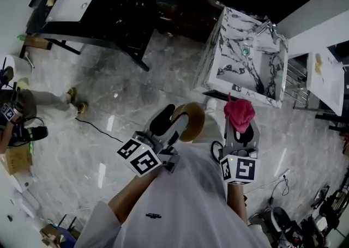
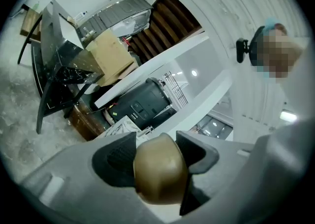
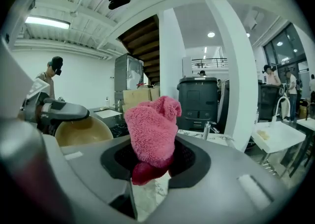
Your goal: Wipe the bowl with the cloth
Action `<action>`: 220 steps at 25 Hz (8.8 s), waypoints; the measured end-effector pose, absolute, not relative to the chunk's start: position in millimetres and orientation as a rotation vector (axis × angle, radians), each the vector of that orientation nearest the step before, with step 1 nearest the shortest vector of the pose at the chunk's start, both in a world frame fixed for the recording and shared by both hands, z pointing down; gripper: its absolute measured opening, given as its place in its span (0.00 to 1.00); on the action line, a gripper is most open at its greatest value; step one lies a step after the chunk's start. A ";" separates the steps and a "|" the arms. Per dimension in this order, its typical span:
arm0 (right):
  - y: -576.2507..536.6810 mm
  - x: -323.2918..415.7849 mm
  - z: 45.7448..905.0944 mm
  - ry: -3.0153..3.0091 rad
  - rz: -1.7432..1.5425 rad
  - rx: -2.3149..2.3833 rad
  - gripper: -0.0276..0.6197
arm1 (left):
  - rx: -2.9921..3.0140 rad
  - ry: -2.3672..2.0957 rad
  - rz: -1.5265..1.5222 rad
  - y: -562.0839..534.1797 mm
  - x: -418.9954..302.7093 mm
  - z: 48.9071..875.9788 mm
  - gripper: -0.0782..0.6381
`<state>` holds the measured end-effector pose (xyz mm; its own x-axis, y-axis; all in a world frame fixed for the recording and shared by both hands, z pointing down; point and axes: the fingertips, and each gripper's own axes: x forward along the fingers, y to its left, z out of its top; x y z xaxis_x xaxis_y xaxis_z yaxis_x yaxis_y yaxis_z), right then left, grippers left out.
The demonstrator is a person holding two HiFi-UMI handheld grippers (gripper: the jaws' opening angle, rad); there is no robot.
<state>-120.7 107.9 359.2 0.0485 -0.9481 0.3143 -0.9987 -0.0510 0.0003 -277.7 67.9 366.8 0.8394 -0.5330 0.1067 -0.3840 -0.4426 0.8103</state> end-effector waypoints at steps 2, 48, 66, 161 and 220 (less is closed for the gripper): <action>83.9 -86.7 346.1 -2.065 0.317 2.049 0.26 | 2.062 -0.704 -0.220 48.7 -241.8 358.6 0.47; -43.7 26.9 332.0 -2.609 0.062 0.999 0.26 | 2.232 -0.805 -0.282 -51.9 -2.2 319.8 0.46; -27.1 28.8 344.3 -2.578 0.077 0.910 0.26 | 2.086 -0.875 -0.413 -75.6 -30.6 317.7 0.46; -9.6 11.2 341.8 -2.265 -0.593 0.563 0.26 | 2.213 -0.700 -0.327 -53.3 23.5 306.1 0.47; -40.9 84.8 336.3 -2.239 -0.457 0.958 0.26 | 2.427 -0.560 -0.568 -47.2 6.2 237.7 0.47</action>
<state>84.8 -40.9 336.3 -0.5208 -0.7380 0.4291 -0.5108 0.6722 0.5360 6.2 -47.2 237.7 0.8212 -0.5050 -0.2659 -0.2588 -0.7448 0.6151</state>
